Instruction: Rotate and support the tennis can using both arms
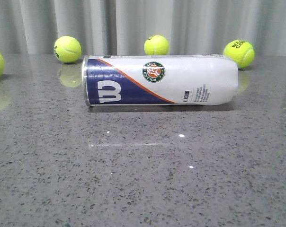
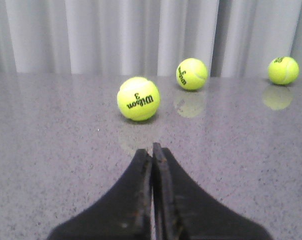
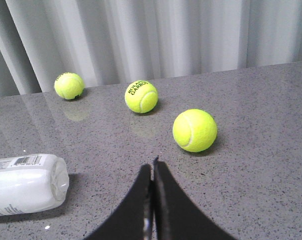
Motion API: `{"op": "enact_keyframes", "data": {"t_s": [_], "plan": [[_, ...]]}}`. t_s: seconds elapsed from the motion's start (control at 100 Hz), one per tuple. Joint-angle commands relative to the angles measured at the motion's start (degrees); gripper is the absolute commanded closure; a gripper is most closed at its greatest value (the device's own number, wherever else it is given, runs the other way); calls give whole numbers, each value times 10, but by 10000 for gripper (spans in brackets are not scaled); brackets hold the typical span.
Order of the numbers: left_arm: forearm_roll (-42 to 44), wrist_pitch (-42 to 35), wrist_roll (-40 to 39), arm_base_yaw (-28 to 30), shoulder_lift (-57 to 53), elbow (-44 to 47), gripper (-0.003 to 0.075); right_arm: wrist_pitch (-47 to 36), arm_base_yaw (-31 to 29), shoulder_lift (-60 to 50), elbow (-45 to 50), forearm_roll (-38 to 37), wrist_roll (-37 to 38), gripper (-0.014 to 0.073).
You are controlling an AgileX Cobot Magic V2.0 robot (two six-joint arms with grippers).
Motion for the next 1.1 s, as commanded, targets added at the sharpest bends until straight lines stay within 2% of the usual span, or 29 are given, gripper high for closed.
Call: {"op": "enact_keyframes", "data": {"t_s": [0.0,0.2,0.51,0.56,0.61,0.66,0.67,0.68,0.69,0.73,0.74,0.8,0.84,0.89,1.09], "plan": [[-2,-16,-6,2,-8,-54,741,-49,-5,5,-15,-6,-6,658],[-2,100,-6,2,80,-142,741,-49,-5,5,-15,-6,-6,658],[-2,230,-6,2,272,-270,731,-49,-5,5,-15,-6,-6,658],[-2,235,-6,2,298,-287,691,-48,-5,5,-15,-6,-6,658],[-2,236,-6,2,318,-297,619,-46,-5,5,-15,-6,-6,658],[-2,236,-6,2,344,-309,512,-46,-5,5,-15,-6,-6,658],[-2,236,-6,2,347,-310,512,-46,-5,5,-15,-6,-6,658],[-2,236,-6,2,353,-313,465,-46,-5,5,-15,-6,-6,658],[-2,236,-6,2,356,-313,465,-46,-5,5,-15,-6,-6,658],[-2,239,-6,2,375,-322,352,-46,-5,5,-15,-6,-6,658],[-2,239,-6,2,378,-324,352,-46,-5,5,-15,-6,-6,658],[-2,252,-6,2,405,-337,201,-46,-5,5,-15,-6,-6,658],[-2,260,-6,2,423,-348,150,-46,-5,5,-15,-6,-6,658],[-7,271,-6,2,445,-361,122,-46,-5,5,-15,-6,-6,658],[-68,311,0,2,528,-421,123,-47,-5,5,-15,-6,-6,658]]}}
